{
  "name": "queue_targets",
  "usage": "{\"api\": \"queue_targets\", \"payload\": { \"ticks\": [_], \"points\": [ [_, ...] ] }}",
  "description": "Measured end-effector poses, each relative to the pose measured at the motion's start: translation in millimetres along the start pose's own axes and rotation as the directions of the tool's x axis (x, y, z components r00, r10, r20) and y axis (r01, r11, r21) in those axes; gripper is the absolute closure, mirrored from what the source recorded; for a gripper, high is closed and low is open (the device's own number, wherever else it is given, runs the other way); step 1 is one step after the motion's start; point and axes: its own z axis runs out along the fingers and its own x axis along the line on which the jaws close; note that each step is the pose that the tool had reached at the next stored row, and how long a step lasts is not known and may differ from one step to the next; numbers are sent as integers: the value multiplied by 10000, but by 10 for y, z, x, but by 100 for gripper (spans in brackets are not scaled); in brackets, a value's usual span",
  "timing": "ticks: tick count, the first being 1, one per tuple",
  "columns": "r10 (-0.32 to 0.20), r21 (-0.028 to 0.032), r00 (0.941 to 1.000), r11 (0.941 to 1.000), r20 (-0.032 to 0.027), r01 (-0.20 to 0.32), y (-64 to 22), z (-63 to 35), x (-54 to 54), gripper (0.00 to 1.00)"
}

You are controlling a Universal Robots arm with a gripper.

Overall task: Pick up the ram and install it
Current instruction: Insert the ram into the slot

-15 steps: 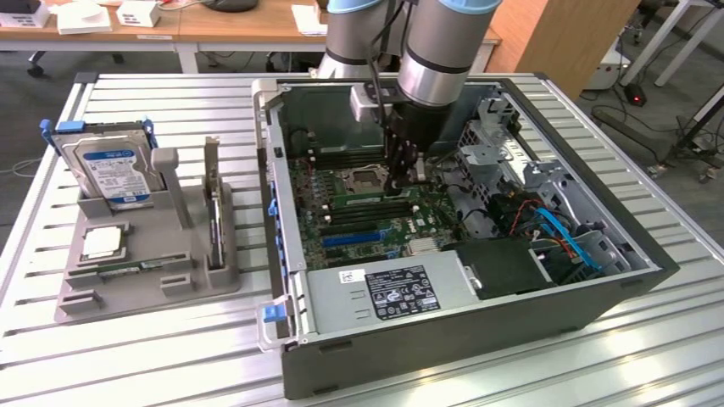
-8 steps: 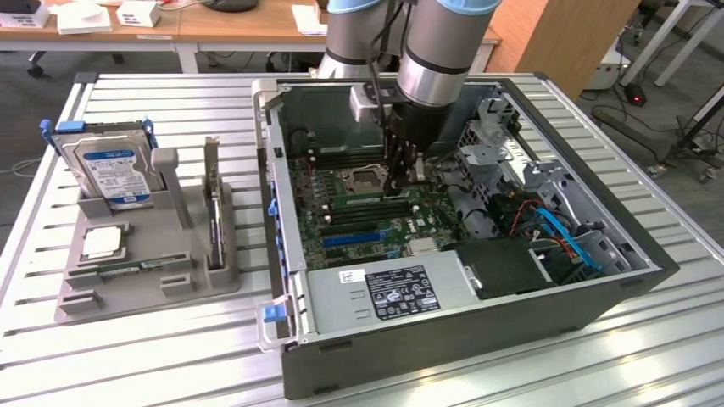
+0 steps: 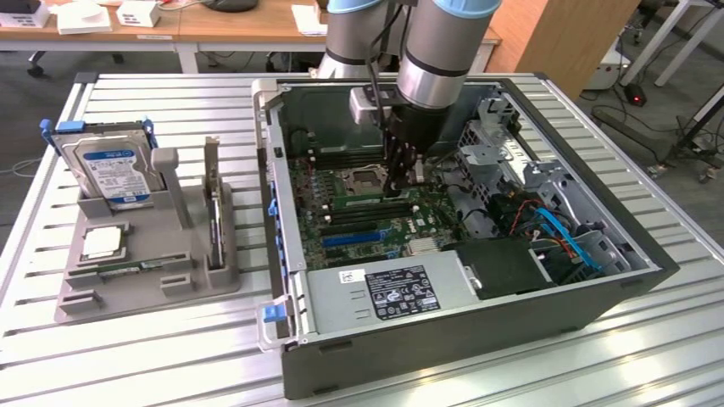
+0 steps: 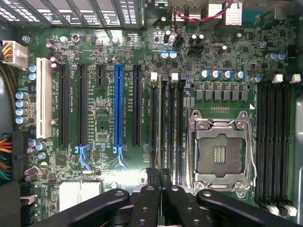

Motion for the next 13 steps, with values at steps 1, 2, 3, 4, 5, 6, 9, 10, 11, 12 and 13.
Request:
{"api": "queue_targets", "payload": {
  "ticks": [1, 2, 3, 4, 5, 6, 9, 10, 11, 12, 13],
  "points": [
    [1, 1, 10000, 10000, 3, -1, 0, 2, 1, 89],
    [2, 1, 10000, 10000, 4, -2, 1, 3, 3, 89],
    [2, 0, 10000, 10000, 2, -2, 1, 2, 6, 89],
    [1, 0, 10000, 10000, 1, -1, 0, 2, 9, 89],
    [0, 0, 10000, 10000, 1, 0, 0, 2, 13, 89],
    [1, 0, 10000, 10000, 2, -1, 0, 3, 15, 89],
    [1, 0, 10000, 10000, 1, -1, 0, 3, 16, 89],
    [0, 0, 10000, 10000, 0, 0, 0, 3, 17, 89],
    [0, 0, 10000, 10000, 0, 0, 0, 6, 17, 89],
    [0, 0, 10000, 10000, 0, 0, 0, 11, 17, 89],
    [0, 0, 10000, 10000, 0, 0, -1, 18, 17, 89]
  ]
}}
